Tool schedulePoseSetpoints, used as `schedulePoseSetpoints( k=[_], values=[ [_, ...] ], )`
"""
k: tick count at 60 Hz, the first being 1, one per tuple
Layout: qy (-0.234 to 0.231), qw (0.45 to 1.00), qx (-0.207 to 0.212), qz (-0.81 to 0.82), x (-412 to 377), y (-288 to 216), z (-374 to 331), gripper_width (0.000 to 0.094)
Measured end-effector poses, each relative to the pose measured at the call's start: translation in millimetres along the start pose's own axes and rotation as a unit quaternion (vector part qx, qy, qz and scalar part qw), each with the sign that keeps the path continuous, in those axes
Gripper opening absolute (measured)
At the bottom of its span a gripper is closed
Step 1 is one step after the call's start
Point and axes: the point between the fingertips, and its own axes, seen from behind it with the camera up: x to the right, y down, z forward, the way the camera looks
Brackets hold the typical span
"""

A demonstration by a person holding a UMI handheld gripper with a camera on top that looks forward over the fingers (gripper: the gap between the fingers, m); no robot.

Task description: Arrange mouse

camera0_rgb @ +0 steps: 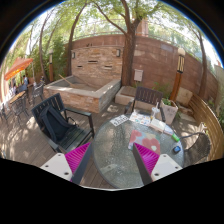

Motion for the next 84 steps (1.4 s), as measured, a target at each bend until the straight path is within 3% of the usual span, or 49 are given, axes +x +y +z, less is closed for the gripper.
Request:
schedulePoseSetpoints(
  k=[11, 19, 25, 37, 41, 60, 79, 84],
  values=[
    [0.009, 1.000, -0.017, 0.024, 32, 39, 19, 0.0845],
    [0.034, 0.997, -0.052, 0.039, 66, 81, 38, 0.0843],
    [0.060, 0.993, -0.081, 0.056, 129, 153, 53, 0.0842],
    [0.121, 0.983, -0.105, 0.089, 252, 224, 92, 0.0843],
    [0.136, 0.983, -0.085, 0.089, 299, 230, 117, 0.0842],
    [0.170, 0.973, -0.074, 0.134, 472, 247, 251, 0.0840],
    [0.159, 0.965, -0.061, 0.197, 536, 225, 345, 0.0827],
    [0.159, 0.964, -0.062, 0.202, 539, 219, 360, 0.0770]
  ],
)
